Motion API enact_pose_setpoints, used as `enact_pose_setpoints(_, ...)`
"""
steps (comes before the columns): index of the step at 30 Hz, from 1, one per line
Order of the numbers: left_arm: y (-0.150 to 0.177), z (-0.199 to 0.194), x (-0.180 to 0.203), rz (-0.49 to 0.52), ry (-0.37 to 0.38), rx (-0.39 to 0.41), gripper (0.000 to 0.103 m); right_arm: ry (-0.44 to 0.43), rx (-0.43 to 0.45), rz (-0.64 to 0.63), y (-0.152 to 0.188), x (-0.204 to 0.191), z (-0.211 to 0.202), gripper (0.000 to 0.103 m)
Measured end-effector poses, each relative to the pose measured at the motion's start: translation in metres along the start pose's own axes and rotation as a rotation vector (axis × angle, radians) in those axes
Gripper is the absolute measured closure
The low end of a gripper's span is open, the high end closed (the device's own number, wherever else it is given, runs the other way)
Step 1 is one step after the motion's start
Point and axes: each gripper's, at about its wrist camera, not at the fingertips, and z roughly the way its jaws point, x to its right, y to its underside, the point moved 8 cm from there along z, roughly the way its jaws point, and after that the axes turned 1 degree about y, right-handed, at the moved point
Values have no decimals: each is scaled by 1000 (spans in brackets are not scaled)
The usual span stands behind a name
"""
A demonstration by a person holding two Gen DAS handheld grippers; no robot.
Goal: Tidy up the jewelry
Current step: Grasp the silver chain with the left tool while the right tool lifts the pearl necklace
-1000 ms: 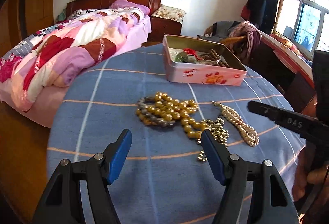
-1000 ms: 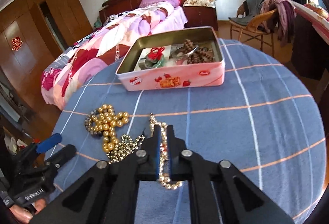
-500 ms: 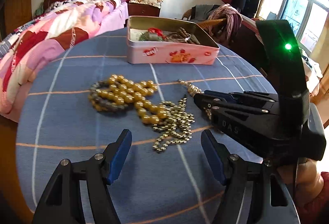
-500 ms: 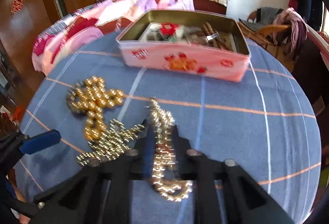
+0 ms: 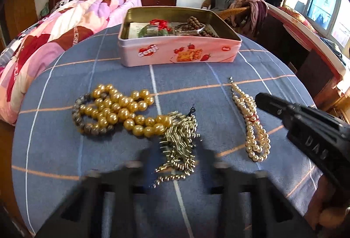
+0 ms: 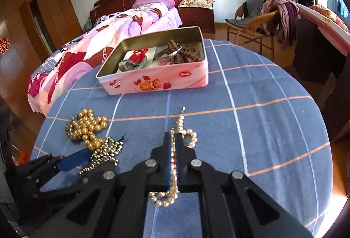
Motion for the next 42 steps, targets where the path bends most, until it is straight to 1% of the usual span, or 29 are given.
enact_pose_setpoints(2,2,-2,-2,-9,29,1,94,-10,-9,20,3,2,1,97)
enact_pose_setpoints(4,5,-5,-5,-21,41,7,94,-18,-4,30,6,6,-2,97)
enact_pose_setpoints(6,7,-9,-8,-44,64,15,94,-20,-2,38,9,9,-4,94)
enact_pose_setpoints(9,5,-22,-12,-58,93,59,94,-31,-4,54,10,12,-6,94)
enact_pose_setpoints(12,-2,-47,-14,-51,123,132,94,-49,8,86,10,16,-10,91)
enact_pose_setpoints(13,-5,-56,-15,-45,126,158,94,-56,8,97,10,18,-11,87)
enact_pose_setpoints(15,-12,-68,-15,-43,133,198,94,-63,1,105,10,18,-10,63)
enact_pose_setpoints(16,-14,-76,-16,-46,139,218,95,-58,-1,102,10,18,-10,61)
enact_pose_setpoints(18,-20,-89,-16,-51,156,254,95,-52,-9,85,11,14,-8,61)
enact_pose_setpoints(21,-28,-100,-16,-47,159,293,95,-41,-36,42,10,3,-1,61)
enact_pose_setpoints(24,-31,-104,-18,-42,147,310,95,28,-91,-32,14,-8,17,61)
enact_pose_setpoints(25,-31,-104,-19,-42,137,312,95,57,-93,-58,14,-12,20,60)
enact_pose_setpoints(26,-30,-104,-20,-42,131,312,95,75,-96,-73,14,-12,21,60)
enact_pose_setpoints(28,-30,-102,-23,-44,119,309,95,124,-104,-125,14,-17,23,69)
enact_pose_setpoints(29,-29,-102,-24,-45,114,308,95,132,-104,-139,14,-17,23,83)
enact_pose_setpoints(30,-28,-102,-26,-47,112,308,95,121,-106,-142,15,-18,22,85)
enact_pose_setpoints(34,-28,-99,-32,-71,112,303,95,114,-103,-126,17,-11,18,87)
enact_pose_setpoints(36,-27,-99,-34,-74,113,304,95,93,-96,-105,17,-11,15,88)
enact_pose_setpoints(40,-27,-100,-35,-78,121,311,94,68,-52,-78,10,-13,0,88)
enact_pose_setpoints(42,-26,-100,-35,-78,118,312,94,64,-35,-76,4,-18,-3,94)
